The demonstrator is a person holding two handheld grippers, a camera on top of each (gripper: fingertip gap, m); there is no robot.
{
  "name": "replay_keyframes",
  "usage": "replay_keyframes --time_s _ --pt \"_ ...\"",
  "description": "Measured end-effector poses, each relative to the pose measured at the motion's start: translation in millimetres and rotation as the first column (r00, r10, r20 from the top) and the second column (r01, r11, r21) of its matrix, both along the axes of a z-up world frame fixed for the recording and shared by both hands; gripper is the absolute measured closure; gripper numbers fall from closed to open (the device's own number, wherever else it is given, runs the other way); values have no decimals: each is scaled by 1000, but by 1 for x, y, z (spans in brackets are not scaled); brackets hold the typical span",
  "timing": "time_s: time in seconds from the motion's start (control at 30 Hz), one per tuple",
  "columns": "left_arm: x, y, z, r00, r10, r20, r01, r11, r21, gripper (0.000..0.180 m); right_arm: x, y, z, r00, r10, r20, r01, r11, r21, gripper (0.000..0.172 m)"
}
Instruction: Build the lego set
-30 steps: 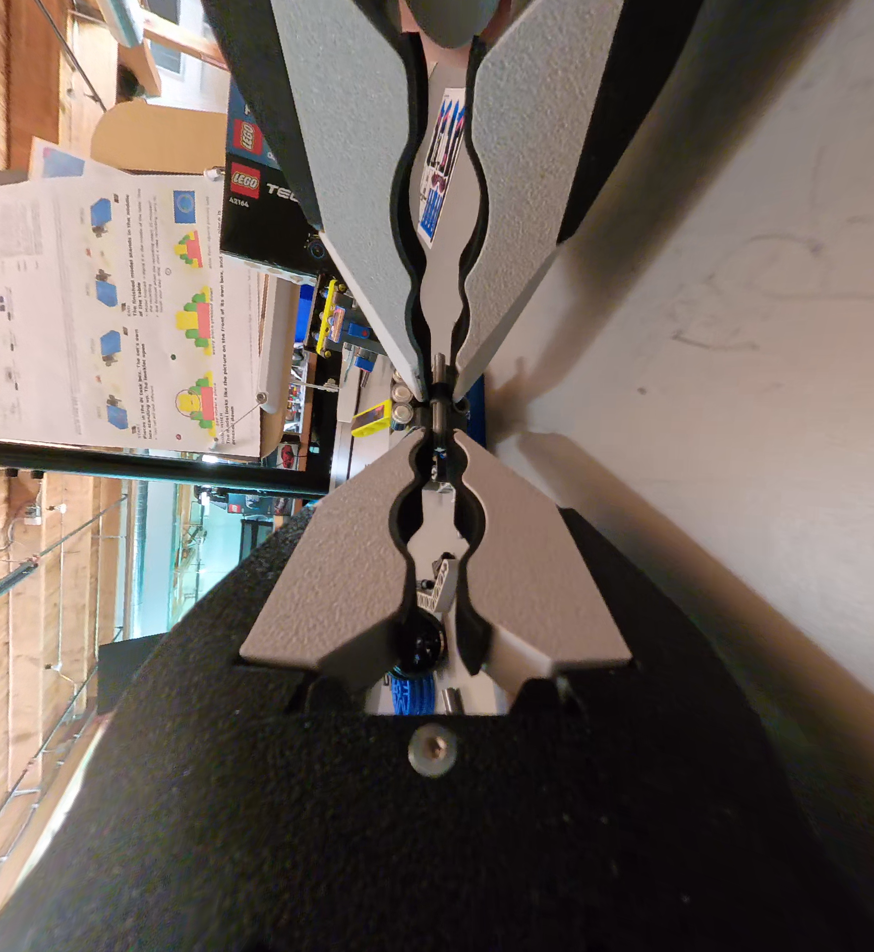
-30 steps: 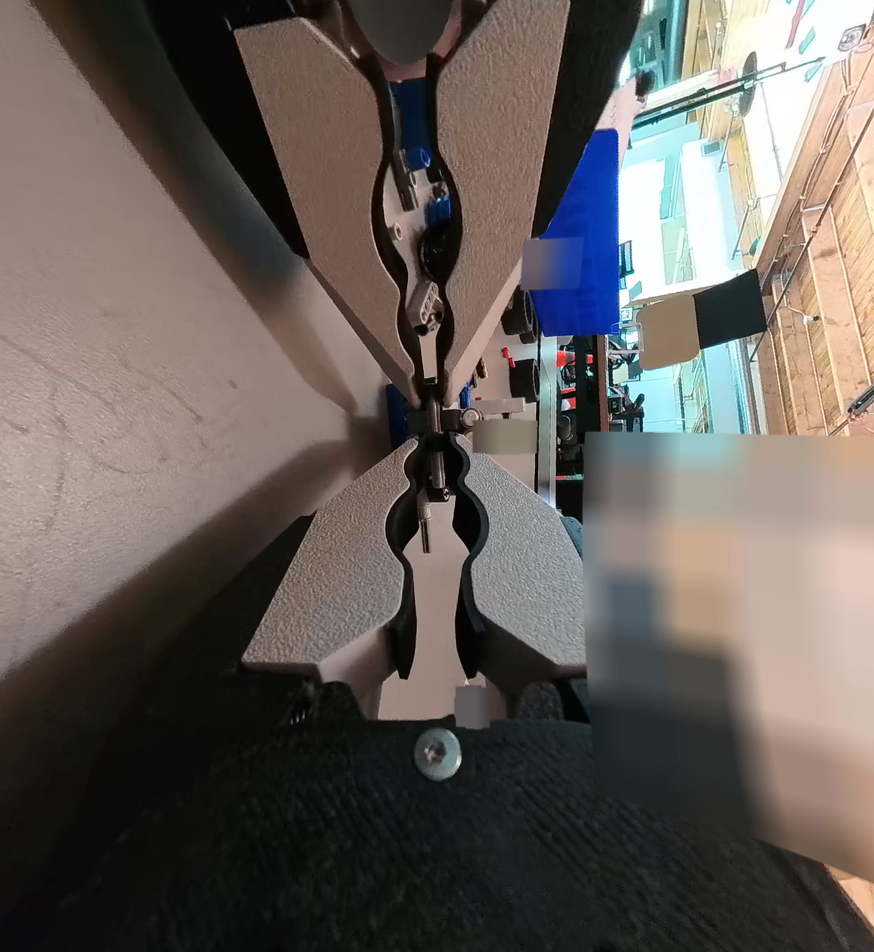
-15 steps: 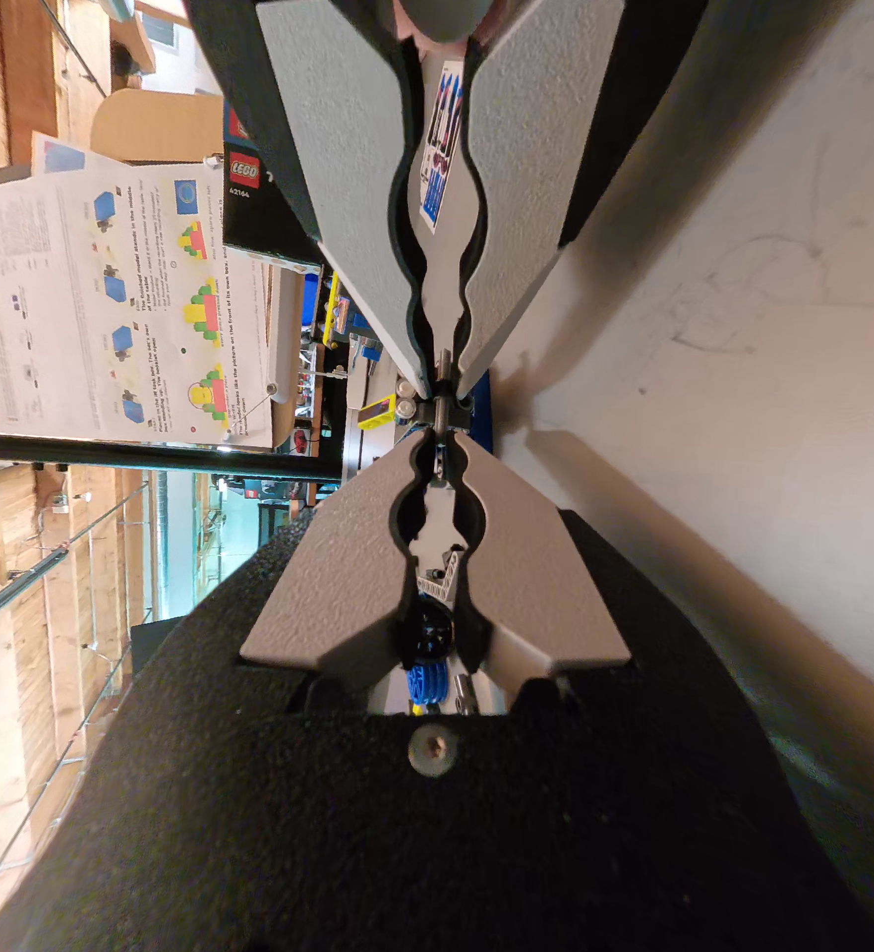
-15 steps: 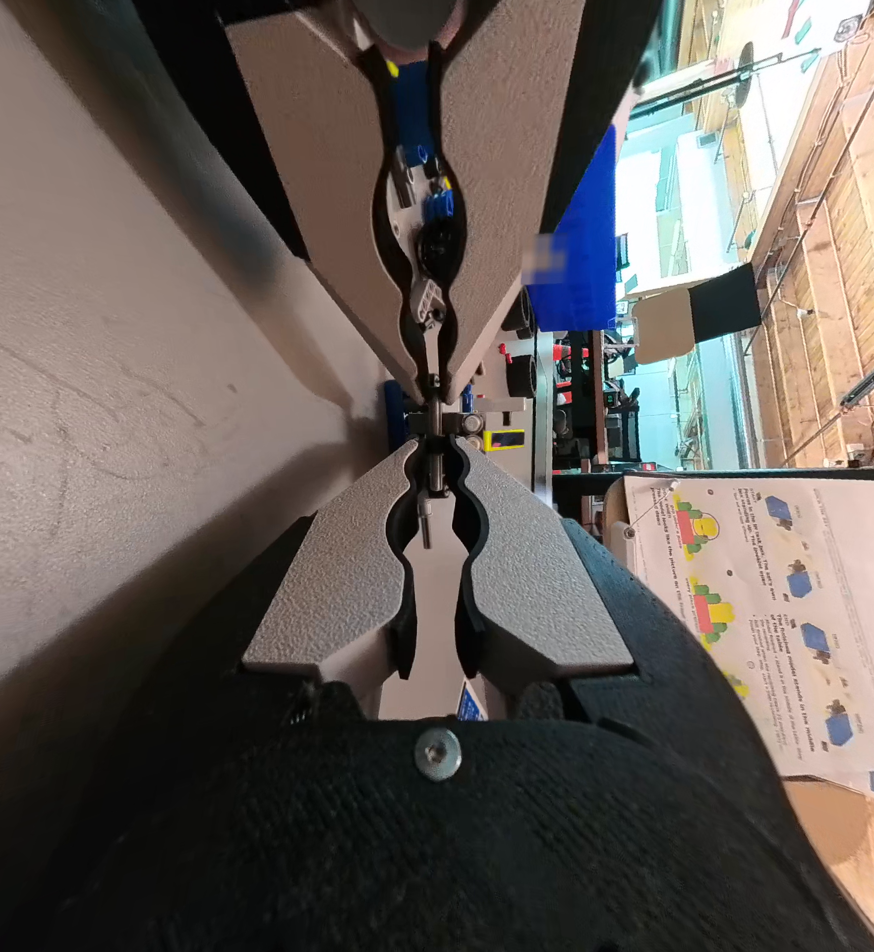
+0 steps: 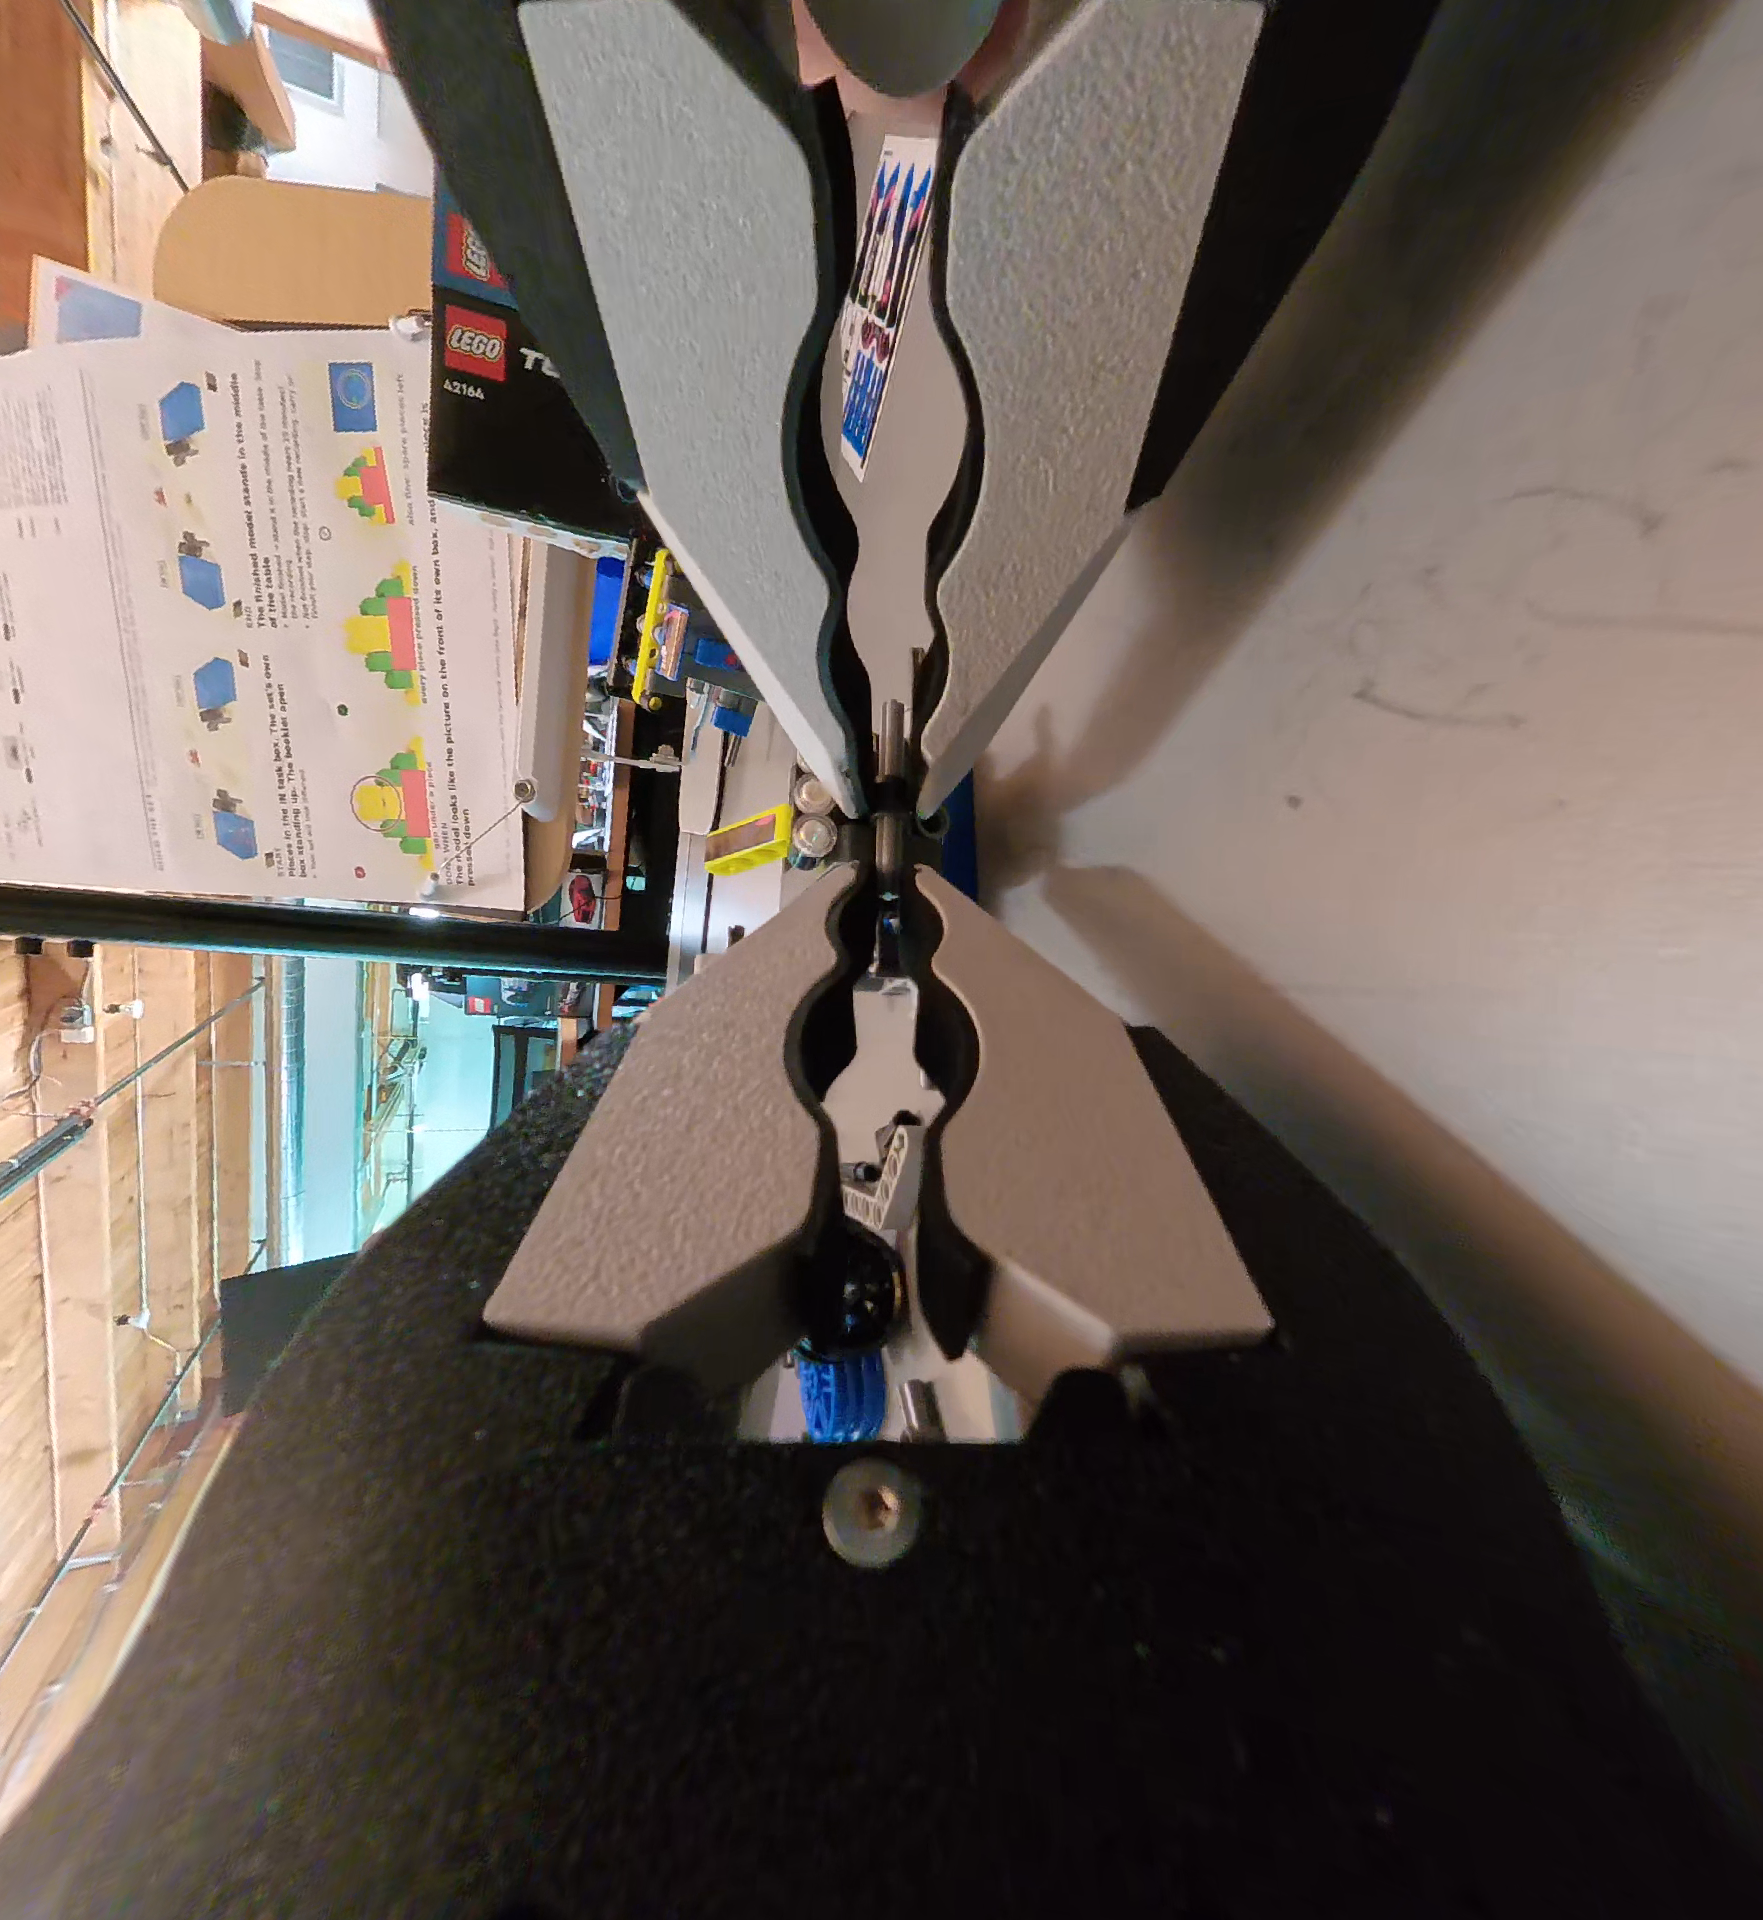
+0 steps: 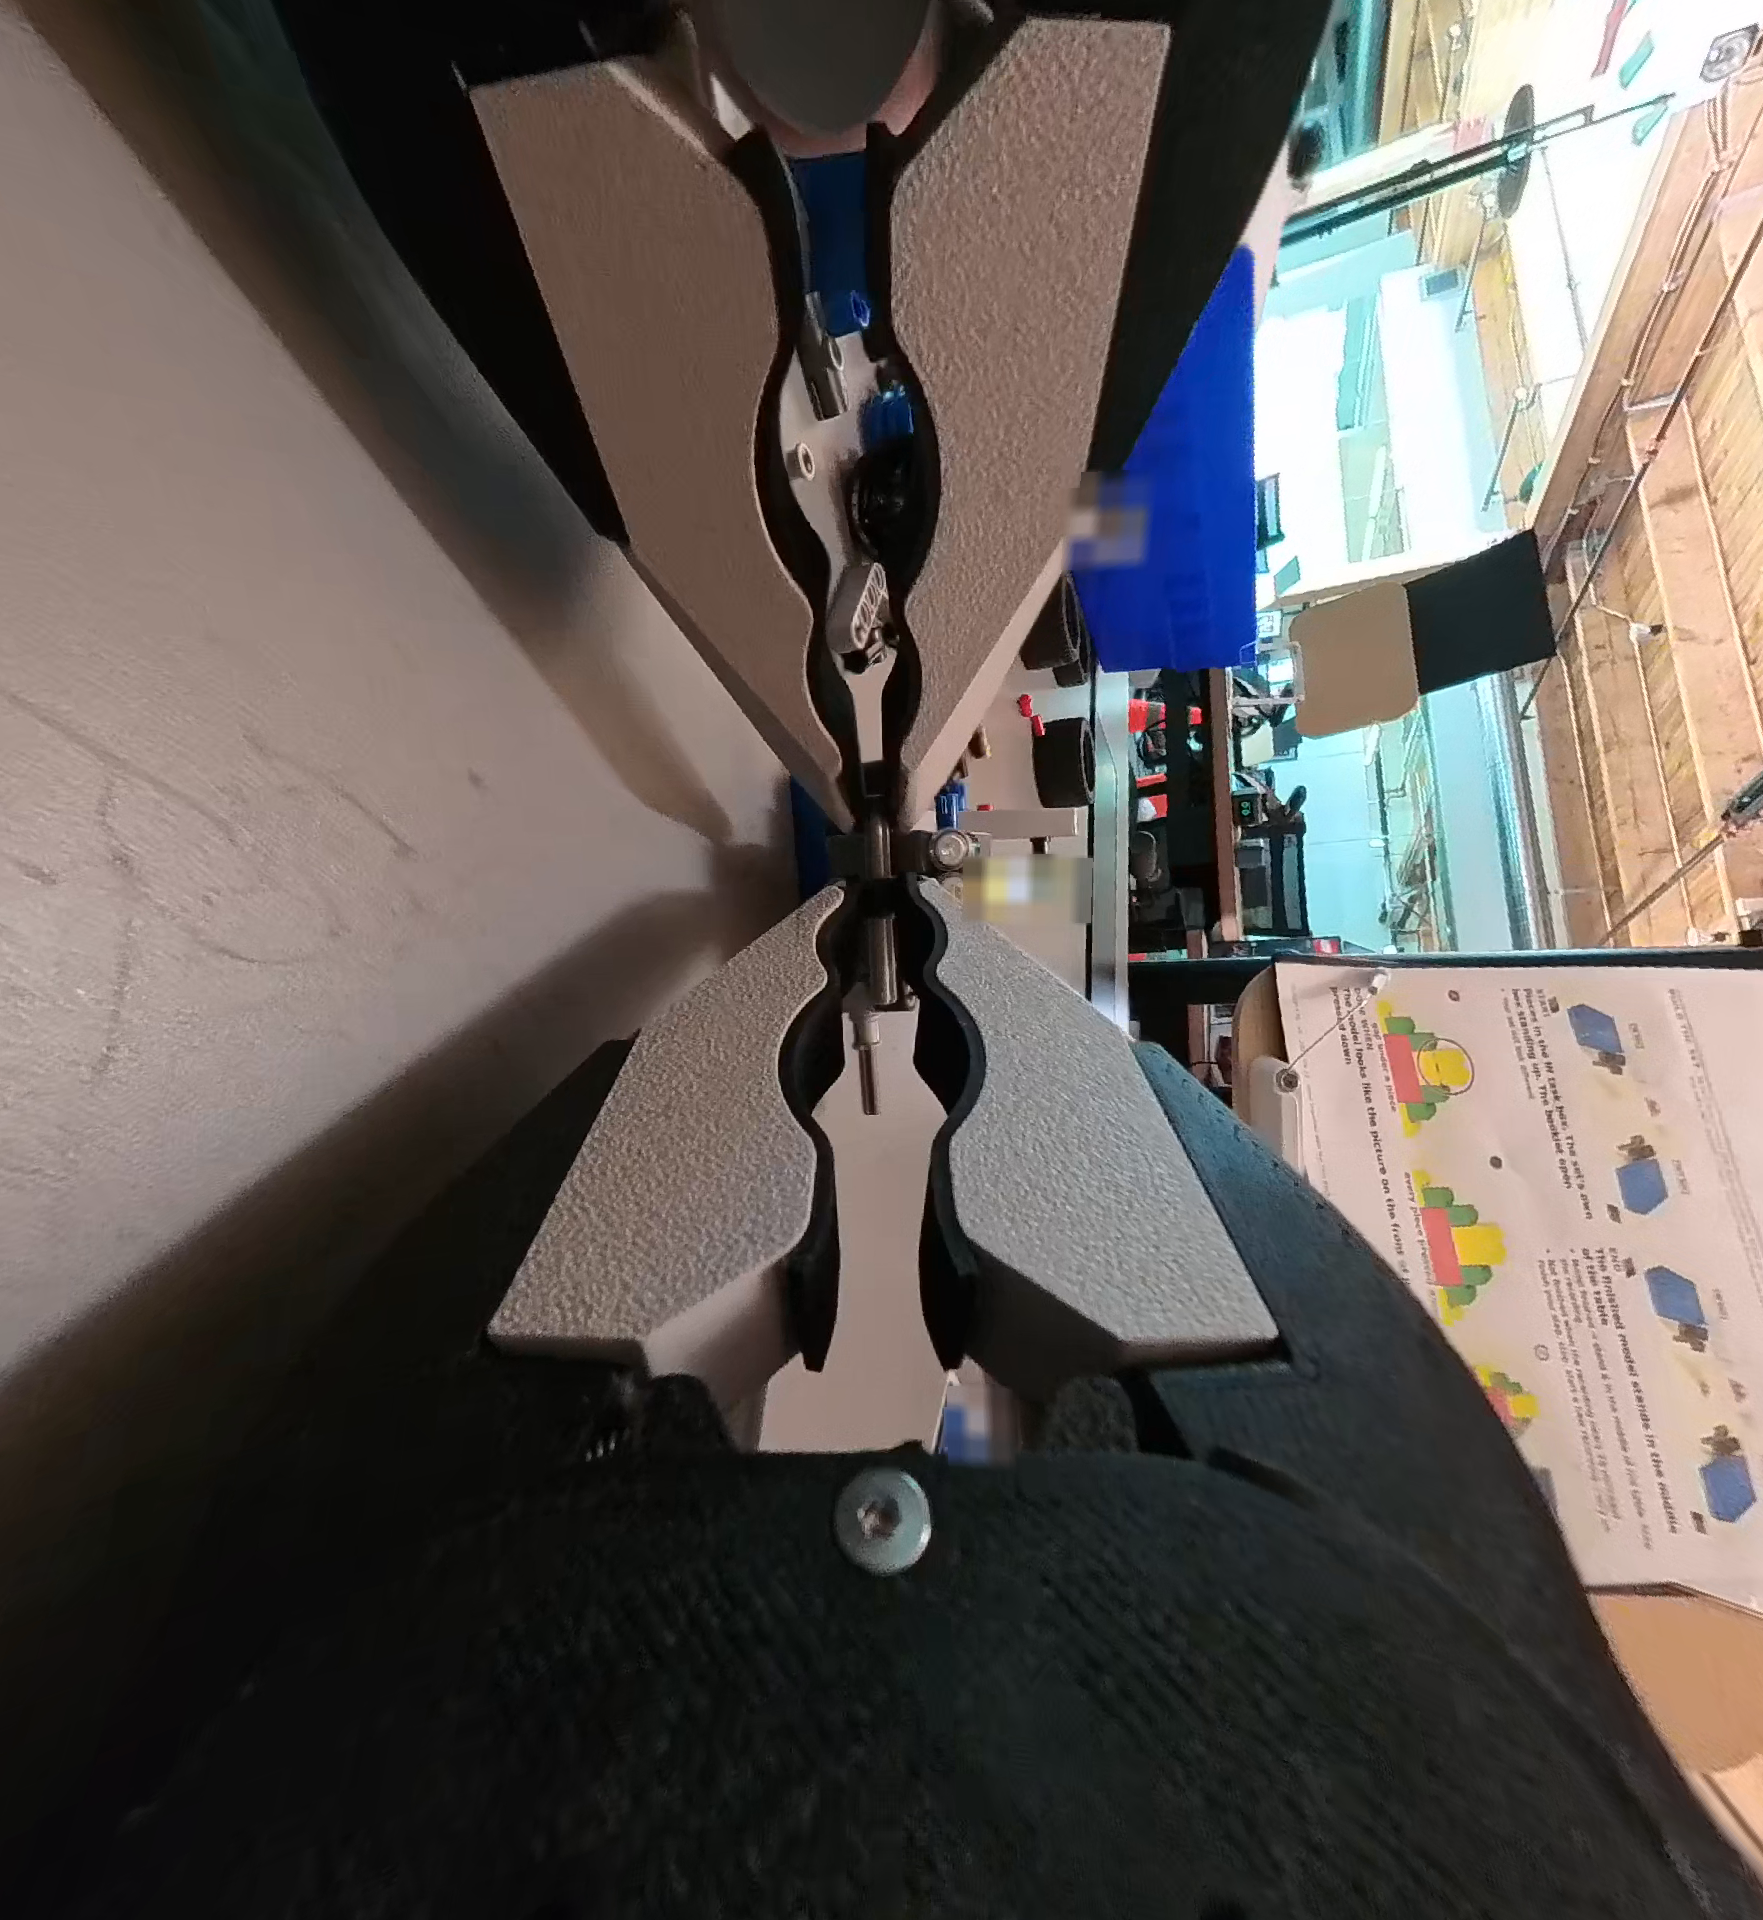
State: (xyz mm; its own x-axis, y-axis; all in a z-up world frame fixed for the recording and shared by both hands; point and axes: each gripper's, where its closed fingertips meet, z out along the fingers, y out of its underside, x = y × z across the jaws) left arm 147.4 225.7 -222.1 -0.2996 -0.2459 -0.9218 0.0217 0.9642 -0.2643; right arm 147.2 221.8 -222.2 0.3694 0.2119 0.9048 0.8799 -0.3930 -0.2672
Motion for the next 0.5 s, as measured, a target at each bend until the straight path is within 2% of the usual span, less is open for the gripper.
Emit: replay_keyframes --time_s 0.13,0.3,0.4,0.5 --pt "-1 0 -1 1000 -27 10 27 1000 -6 179 -1 -7 2 991 43 -129 -40 999 28 167" --pt "-5 7 -1 999 -35 0 35 998 -57 179 16 -26 12 958 19 -286 3 997 76 163" --pt "-5 7 1 999 -37 19 38 998 -59 179 8 -23 10 952 63 -301 -44 997 69 160" --pt "-6 9 1 999 -26 23 27 998 -60 172 5 -18 2 966 52 -252 -46 999 29 157"
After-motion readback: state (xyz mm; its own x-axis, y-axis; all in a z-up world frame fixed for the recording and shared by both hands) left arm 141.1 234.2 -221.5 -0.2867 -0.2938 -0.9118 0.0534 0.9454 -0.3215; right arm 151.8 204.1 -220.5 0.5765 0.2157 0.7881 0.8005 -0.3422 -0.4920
